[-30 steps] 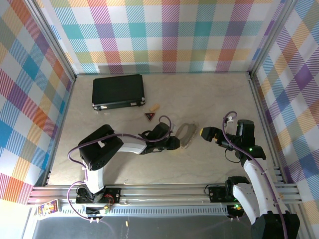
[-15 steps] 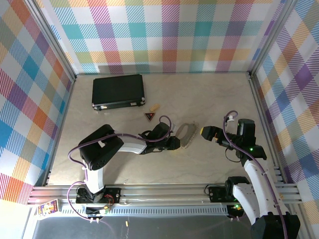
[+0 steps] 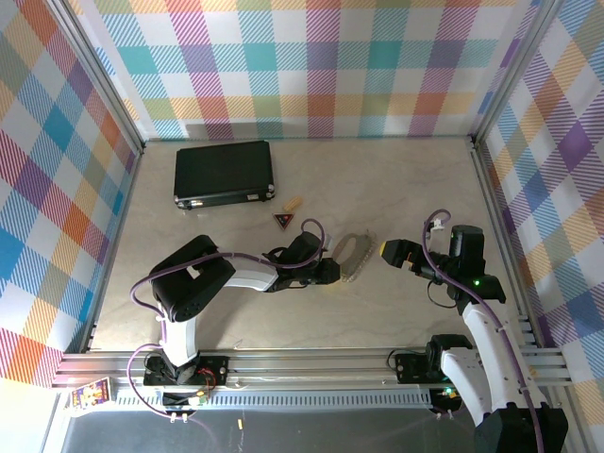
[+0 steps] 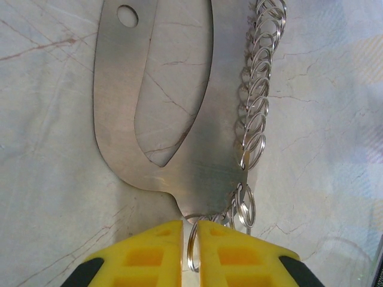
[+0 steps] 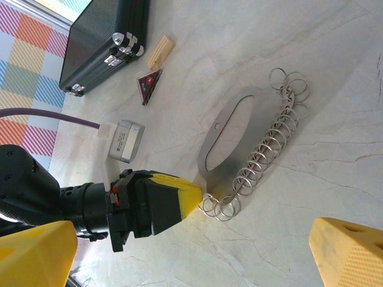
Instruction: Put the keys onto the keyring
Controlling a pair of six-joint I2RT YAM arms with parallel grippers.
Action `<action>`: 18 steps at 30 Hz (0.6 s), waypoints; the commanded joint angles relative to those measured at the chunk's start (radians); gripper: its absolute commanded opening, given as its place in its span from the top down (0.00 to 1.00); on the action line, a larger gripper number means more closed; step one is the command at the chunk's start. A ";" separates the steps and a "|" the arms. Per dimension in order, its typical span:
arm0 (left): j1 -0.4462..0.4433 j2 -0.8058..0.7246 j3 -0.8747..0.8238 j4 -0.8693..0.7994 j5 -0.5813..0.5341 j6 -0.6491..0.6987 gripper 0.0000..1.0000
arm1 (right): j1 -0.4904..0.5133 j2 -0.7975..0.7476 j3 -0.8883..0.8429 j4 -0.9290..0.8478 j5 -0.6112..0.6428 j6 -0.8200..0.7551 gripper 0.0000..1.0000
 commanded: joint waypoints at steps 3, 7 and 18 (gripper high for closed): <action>-0.005 0.030 0.033 -0.028 0.007 0.011 0.86 | -0.012 -0.031 0.029 -0.026 -0.001 -0.023 0.01; -0.005 0.035 0.036 -0.024 0.007 0.011 0.86 | -0.013 -0.035 0.029 -0.035 0.001 -0.025 0.01; -0.005 -0.015 0.024 -0.068 -0.006 0.033 1.00 | -0.016 -0.040 0.029 -0.040 0.006 -0.025 0.01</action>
